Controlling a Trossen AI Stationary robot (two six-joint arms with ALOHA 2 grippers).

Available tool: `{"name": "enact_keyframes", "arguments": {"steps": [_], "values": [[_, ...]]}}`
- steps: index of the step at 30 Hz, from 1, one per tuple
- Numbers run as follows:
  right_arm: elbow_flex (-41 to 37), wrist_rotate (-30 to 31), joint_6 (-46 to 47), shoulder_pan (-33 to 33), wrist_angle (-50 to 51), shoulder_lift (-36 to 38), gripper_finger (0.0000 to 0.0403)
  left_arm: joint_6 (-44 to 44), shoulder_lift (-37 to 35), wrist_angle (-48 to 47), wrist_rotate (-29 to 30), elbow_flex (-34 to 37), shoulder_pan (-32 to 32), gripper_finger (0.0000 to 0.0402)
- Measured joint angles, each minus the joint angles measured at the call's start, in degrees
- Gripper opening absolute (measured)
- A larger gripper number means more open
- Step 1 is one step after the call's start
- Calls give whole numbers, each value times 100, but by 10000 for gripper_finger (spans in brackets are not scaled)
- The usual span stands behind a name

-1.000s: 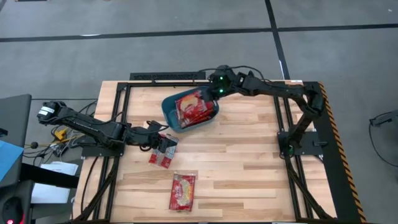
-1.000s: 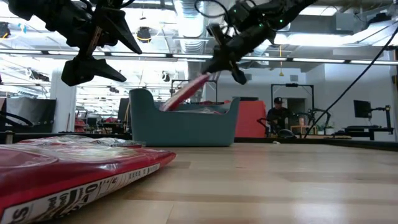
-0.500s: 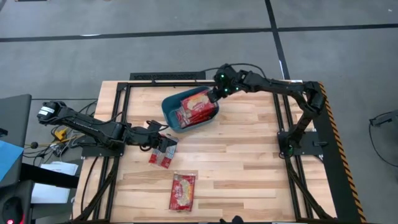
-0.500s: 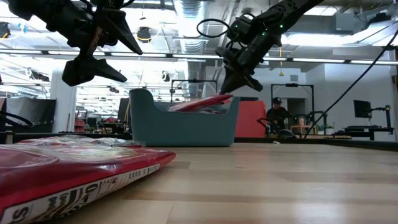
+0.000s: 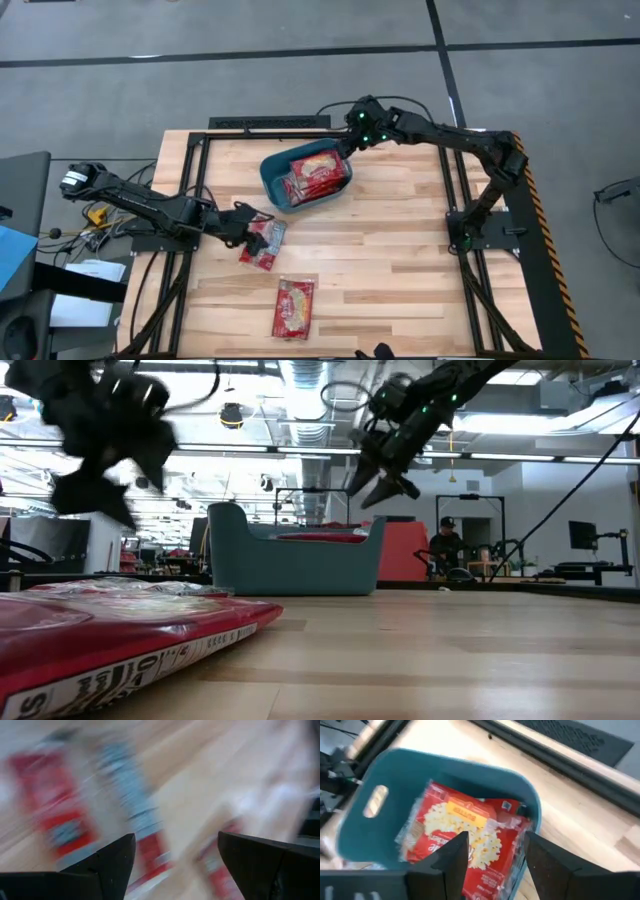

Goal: Sort popcorn bags into baskets
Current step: Put the red popcorn bag into the blue bin

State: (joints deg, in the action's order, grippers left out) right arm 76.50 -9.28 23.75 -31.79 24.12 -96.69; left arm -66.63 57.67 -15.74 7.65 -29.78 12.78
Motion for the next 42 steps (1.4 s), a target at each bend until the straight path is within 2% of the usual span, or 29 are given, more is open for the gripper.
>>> {"name": "enact_keyframes", "arguments": {"steps": [4, 10, 13, 20, 32, 36, 42], "values": [[97, -112, -29, 64, 158, 290, 217, -585, 1, -1188, 49, 2, 160, 270], [93, -114, -31, 233, 157, 626, 200, -1756, 36, -1757, 1402, 2, 713, 270], [91, -112, -30, 343, 224, 676, 192, -2003, 117, -1788, 1787, 2, 851, 270], [91, -114, -33, 619, 254, 676, 178, -2024, 724, -1641, 1768, 5, 872, 270], [91, -116, -43, 900, 303, 654, 176, -1940, 1921, -320, 1336, 5, 874, 268], [91, -114, -28, 996, 317, 654, 172, -2101, 2173, -284, 1308, -17, 877, 229], [91, -116, -28, 1169, 339, 654, 155, -2120, 2247, -96, 1207, 3, 898, 95]]}}
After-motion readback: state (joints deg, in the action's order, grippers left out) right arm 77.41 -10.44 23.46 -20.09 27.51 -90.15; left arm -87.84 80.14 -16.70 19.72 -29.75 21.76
